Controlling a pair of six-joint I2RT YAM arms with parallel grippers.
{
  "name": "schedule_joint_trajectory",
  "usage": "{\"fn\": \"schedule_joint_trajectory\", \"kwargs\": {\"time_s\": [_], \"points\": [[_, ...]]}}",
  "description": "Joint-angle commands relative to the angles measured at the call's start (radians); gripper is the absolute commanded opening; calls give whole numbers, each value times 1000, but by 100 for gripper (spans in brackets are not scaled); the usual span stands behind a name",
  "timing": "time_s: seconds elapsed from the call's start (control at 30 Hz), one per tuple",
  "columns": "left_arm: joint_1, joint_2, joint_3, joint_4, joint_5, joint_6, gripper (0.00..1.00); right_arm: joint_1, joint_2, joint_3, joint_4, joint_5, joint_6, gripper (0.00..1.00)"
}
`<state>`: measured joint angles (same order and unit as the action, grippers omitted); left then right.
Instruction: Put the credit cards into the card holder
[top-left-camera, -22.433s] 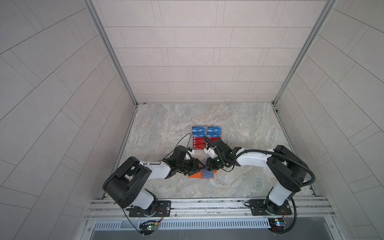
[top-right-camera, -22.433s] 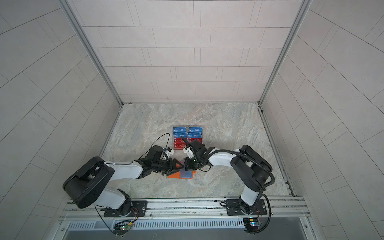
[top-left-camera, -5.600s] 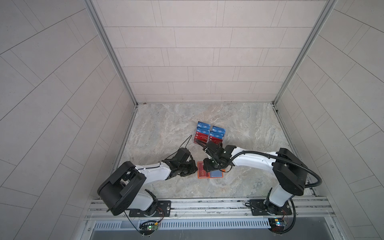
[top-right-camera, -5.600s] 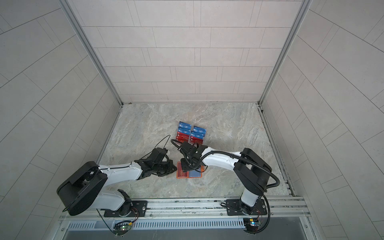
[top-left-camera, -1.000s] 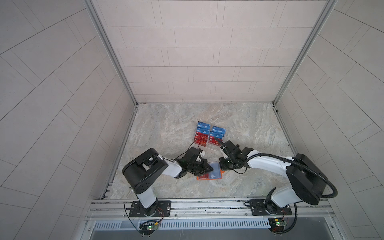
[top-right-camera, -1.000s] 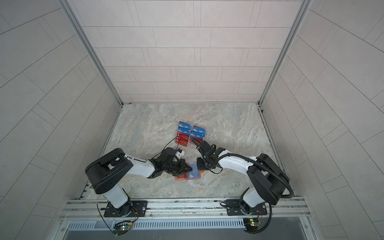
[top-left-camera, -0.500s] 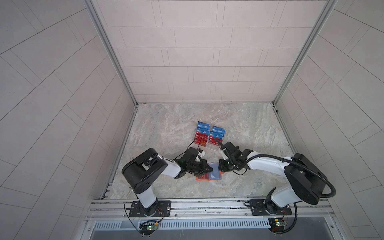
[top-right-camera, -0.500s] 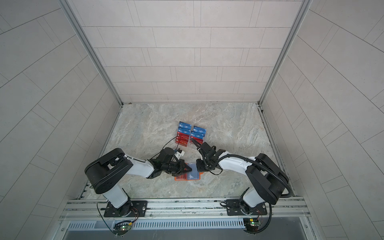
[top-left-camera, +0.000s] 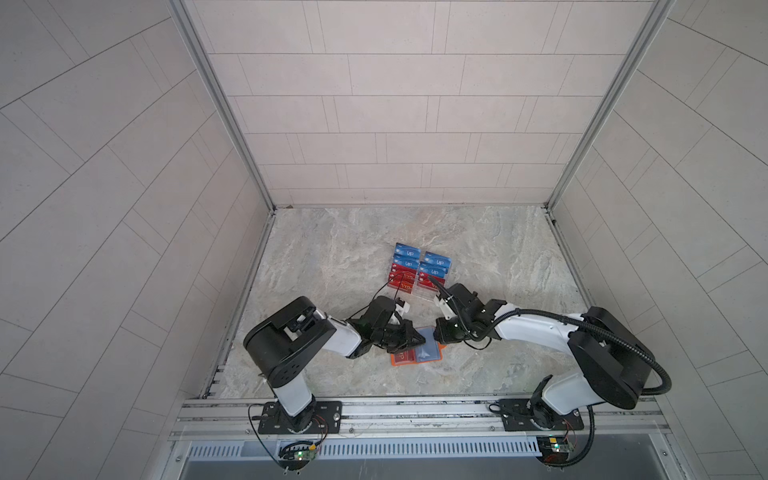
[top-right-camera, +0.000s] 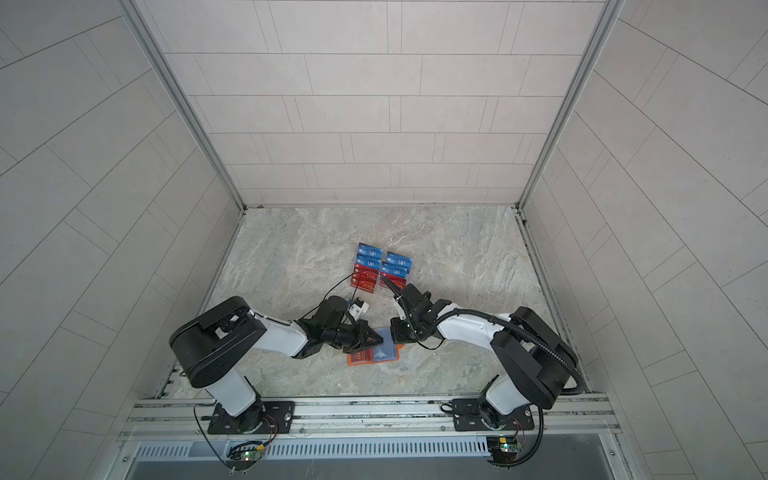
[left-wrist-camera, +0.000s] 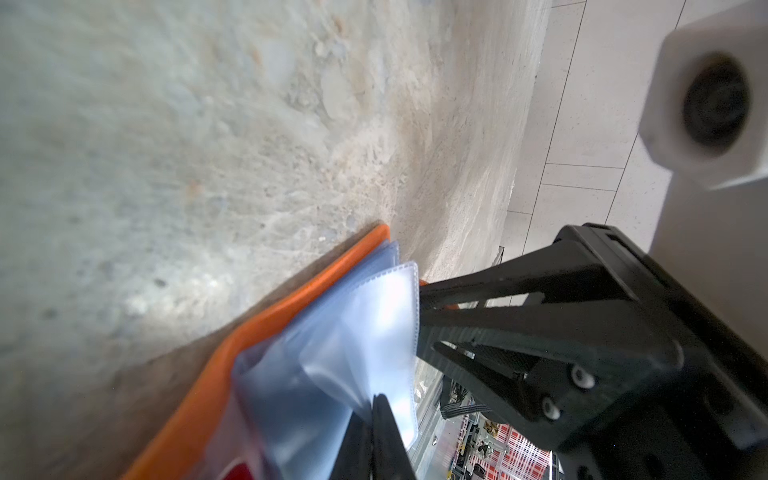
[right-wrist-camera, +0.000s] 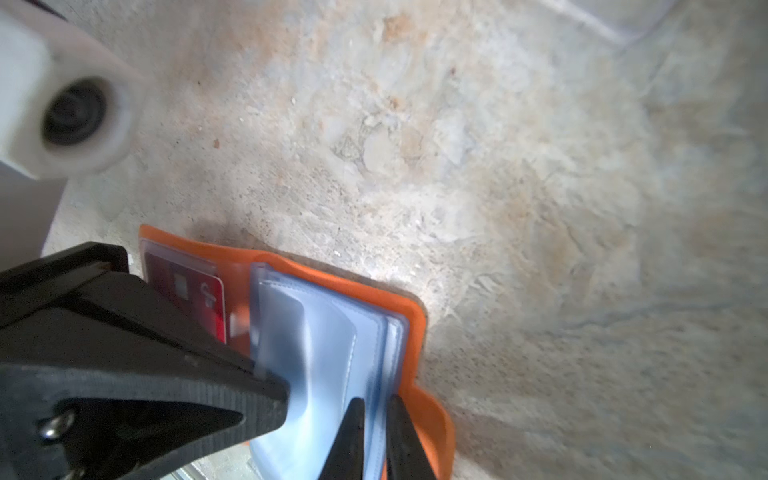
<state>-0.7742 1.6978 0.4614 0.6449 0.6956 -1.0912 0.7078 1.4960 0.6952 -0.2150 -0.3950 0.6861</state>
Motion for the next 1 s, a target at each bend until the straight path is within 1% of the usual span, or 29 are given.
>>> {"fn": "schedule_joint_trajectory", "kwargs": {"time_s": [0.0, 0.17, 0.3, 0.43, 0.5, 0.6, 0.7, 0.77, 0.83, 0.97], "points": [[4, -3, -15, 44, 13, 3, 7, 7, -25, -14, 23, -28, -5, 15], [4, -16, -27, 44, 10, 2, 3, 9, -42, -18, 2, -14, -12, 17], [4, -31, -45, 46, 5, 6, 0, 9, -85, -12, -61, 29, -32, 26], [5, -36, -55, 64, 10, 12, 0, 7, -149, -7, -95, 54, -32, 27], [4, -31, -57, 75, 15, 14, 0, 9, -155, -7, -87, 39, -19, 24], [6, -20, -58, 91, 21, 14, 0, 8, -128, -9, -71, 18, 4, 18], [12, -11, -72, 128, 24, 1, 0, 8, -94, -33, 1, -30, 45, 12], [18, -8, -86, 155, 25, -8, 0, 9, -74, -52, 50, -58, 72, 10], [22, -5, -97, 174, 25, -16, 0, 9, -58, -57, 53, -57, 79, 8], [23, -10, -103, 180, 28, -15, 0, 8, -52, -62, 53, -49, 78, 7]]}}
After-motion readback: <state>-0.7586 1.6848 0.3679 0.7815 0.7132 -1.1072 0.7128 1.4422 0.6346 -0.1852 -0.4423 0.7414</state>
